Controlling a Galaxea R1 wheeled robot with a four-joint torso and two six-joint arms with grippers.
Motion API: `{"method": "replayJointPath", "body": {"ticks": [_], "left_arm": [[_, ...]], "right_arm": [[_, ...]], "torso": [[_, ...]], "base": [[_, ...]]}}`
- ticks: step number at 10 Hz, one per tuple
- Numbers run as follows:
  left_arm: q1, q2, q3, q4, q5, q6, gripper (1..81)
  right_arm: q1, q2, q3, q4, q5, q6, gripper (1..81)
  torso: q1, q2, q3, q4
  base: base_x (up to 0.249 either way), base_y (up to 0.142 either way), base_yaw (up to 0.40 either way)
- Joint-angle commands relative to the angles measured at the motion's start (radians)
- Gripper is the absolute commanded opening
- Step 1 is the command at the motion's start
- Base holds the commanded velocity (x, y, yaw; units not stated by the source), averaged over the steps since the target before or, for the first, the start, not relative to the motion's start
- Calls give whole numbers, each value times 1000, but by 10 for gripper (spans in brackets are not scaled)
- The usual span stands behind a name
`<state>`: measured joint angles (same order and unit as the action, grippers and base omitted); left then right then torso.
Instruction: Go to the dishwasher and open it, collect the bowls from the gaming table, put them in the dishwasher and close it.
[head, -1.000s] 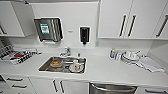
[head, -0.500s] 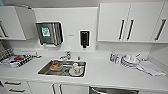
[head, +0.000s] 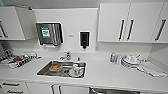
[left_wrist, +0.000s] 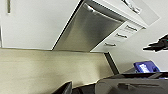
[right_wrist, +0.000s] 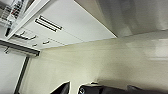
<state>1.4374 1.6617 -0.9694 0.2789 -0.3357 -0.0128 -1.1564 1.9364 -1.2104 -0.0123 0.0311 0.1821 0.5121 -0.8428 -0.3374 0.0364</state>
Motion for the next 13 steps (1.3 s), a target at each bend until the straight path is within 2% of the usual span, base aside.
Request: {"method": "replayJointPath", "body": {"ticks": [1, 2, 3, 4, 6, 7, 8, 11, 13], "left_arm": [[-53, -52, 26, 36, 17, 0, 811], [-53, -51, 21, 34, 17, 0, 811], [-53, -43, 11, 34, 17, 0, 811], [-53, -34, -2, 29, 15, 0, 811], [-53, -20, -14, 28, 14, 0, 811], [-53, -17, -11, 29, 14, 0, 811], [-53, -14, -11, 31, 14, 0, 811], [-53, -5, -13, 34, 12, 0, 811], [-53, 0, -12, 34, 12, 0, 811]], "right_arm": [[141, -75, 45, 9, -26, 63, 811], [172, -83, 57, 9, -28, 85, 811], [209, -95, 79, 9, -36, 109, 811], [259, -109, 97, 9, -63, 142, 811], [367, -115, 121, 9, -172, 224, 811], [399, -113, 126, 9, -203, 249, 811], [424, -113, 129, 11, -215, 269, 811], [494, -115, 134, 11, -272, 333, 811], [559, -116, 129, 9, -322, 434, 811]], "torso": [[63, -98, -92, 0], [84, -131, -123, 0], [109, -169, -64, 0], [129, -200, -93, 0], [161, -250, -111, 0], [182, -284, -115, 0], [208, -325, -184, 0], [258, -404, -243, 0], [301, -472, -307, 0]], "base": [[0, 0, 0], [0, 0, 0], [0, 0, 0], [0, 0, 0], [0, 0, 0], [0, 0, 0], [0, 0, 0], [0, 0, 0], [0, 0, 0]]}}
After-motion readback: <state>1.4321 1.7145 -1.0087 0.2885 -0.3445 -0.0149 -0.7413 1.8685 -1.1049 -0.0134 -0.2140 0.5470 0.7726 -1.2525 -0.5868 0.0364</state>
